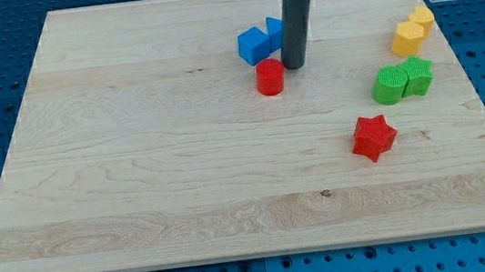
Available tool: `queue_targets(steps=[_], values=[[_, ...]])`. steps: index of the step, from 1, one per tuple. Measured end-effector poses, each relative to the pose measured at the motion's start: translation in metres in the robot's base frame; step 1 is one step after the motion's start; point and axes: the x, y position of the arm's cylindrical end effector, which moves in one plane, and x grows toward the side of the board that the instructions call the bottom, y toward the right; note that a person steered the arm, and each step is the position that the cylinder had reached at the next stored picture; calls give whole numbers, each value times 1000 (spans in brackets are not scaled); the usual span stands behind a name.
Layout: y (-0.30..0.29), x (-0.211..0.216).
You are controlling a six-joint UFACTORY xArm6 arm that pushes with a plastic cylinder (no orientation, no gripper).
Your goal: Push the red circle into the red star
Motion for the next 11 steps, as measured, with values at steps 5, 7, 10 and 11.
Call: queue_targets(steps=[5,7,10,11], values=[[-109,82],[-18,118],[13,118],[31,118]])
